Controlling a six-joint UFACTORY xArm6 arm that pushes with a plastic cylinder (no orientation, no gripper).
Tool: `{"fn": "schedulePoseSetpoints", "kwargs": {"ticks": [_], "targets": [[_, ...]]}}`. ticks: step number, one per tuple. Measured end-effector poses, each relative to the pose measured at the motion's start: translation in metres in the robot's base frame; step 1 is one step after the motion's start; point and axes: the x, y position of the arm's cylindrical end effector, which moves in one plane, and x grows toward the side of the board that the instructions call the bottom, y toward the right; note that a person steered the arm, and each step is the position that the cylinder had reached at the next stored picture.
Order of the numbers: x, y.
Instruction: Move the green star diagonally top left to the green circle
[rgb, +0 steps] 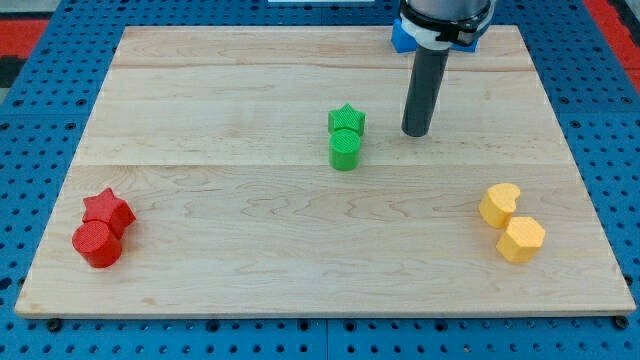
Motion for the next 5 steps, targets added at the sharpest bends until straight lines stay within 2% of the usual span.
{"fn": "schedulePoseSetpoints", "kwargs": {"ticks": [1,4,5], "targets": [[0.000,-0.019],[-0.001,-0.158],[-0.014,-0.187]]}}
